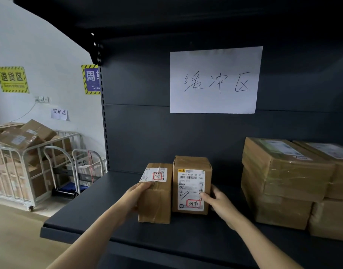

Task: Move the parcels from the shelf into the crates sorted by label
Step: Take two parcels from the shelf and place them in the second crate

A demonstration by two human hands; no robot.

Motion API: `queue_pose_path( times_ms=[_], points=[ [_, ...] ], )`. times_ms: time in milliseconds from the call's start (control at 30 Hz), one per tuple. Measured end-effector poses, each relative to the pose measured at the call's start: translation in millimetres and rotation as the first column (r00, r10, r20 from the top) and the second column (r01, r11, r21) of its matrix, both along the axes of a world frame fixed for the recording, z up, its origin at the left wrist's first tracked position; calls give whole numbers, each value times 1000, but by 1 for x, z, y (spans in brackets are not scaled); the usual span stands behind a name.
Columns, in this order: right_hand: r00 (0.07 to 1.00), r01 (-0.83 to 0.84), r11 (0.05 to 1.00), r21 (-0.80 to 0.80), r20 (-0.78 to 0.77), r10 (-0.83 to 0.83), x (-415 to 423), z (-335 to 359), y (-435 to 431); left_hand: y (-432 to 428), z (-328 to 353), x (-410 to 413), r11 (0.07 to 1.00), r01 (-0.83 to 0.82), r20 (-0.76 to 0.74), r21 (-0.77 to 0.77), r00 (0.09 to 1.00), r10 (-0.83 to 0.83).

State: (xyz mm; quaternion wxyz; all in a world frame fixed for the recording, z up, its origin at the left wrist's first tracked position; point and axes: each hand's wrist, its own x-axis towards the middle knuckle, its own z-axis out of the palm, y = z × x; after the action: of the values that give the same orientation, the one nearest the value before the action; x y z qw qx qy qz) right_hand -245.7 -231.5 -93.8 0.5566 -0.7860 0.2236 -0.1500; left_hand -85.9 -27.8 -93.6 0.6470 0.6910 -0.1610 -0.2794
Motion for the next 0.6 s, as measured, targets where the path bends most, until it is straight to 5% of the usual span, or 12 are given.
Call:
queue_pose_path(
  times_ms=[167, 367, 600],
  points=[
    [998, 1, 1000, -19, 63, 0, 1, 11, -7, 6, 4, 5, 976, 211, 145, -52, 969, -202],
    [997, 27, 999, -41, 71, -24, 1, 8, -8, 3, 2, 7, 952, 283, 315, -121, 920, -233],
    [1000, 26, 993, -115, 6, -25, 4, -1, -3, -5, -38, -2, 985, -138, 545, 102, 836, 61]
  ],
)
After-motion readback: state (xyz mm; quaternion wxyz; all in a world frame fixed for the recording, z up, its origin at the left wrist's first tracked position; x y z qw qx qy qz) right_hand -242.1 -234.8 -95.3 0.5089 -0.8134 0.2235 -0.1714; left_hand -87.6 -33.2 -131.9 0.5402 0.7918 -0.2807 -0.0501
